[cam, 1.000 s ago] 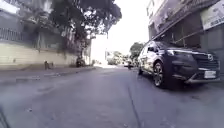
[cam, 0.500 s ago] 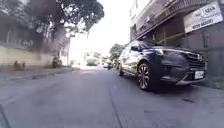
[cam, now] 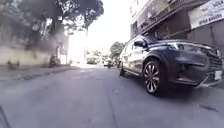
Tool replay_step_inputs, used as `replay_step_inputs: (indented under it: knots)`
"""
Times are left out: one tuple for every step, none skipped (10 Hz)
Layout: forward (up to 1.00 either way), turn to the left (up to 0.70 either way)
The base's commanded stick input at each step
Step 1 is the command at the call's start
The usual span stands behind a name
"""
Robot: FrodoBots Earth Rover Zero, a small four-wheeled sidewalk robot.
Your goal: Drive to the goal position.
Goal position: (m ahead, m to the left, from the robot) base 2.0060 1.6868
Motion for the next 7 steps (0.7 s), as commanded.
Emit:
replay_step_inputs:
  knots:
    - [0.86,-0.01]
    - [0.84,-0.01]
    - [0.84,-0.01]
    - [0.84,-0.01]
    - [0.84,-0.01]
    - [0.84,-0.01]
    - [0.83,-0.01]
